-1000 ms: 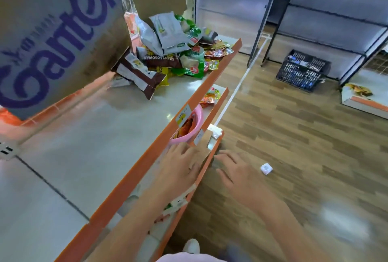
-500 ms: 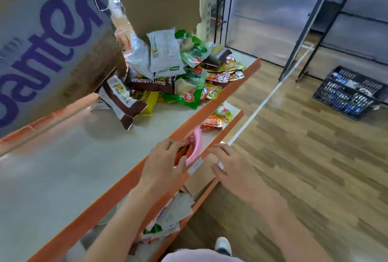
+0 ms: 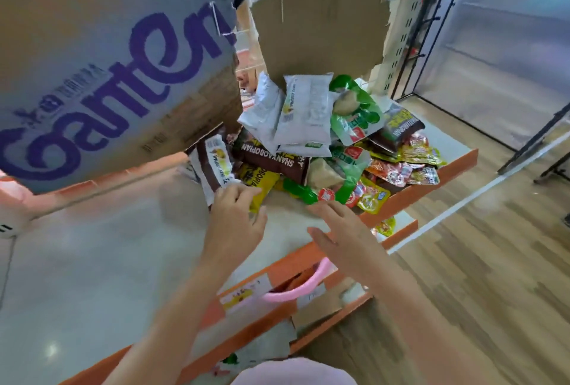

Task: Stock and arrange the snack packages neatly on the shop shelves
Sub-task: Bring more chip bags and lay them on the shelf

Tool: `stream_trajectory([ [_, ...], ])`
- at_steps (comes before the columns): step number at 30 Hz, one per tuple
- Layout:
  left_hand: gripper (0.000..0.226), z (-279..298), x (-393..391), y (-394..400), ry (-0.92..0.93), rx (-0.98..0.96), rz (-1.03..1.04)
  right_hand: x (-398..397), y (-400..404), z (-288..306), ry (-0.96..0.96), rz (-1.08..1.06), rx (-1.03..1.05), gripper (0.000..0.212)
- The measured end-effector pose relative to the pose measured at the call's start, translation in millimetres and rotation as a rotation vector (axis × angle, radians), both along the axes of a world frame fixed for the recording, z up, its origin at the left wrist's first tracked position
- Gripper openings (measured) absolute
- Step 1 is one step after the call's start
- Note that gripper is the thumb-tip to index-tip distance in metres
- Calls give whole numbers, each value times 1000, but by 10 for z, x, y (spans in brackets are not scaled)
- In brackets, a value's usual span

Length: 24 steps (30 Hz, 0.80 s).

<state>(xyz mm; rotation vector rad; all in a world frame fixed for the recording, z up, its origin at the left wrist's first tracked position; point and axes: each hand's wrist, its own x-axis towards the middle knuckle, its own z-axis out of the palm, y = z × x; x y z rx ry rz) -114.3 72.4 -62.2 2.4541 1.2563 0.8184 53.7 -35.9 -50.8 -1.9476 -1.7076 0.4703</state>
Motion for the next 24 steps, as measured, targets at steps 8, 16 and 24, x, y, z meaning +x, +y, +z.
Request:
stream_trajectory([
  [8,55,58,46,751,-9,27,388,442,823,376,56,-52,213,28],
  [16,84,-177,315,780,147,-225,568,772,1595,454,61,-316,120,78],
  [24,83,-156,444,611,18,-212,631,963,1861,316,409,-139,66,54],
])
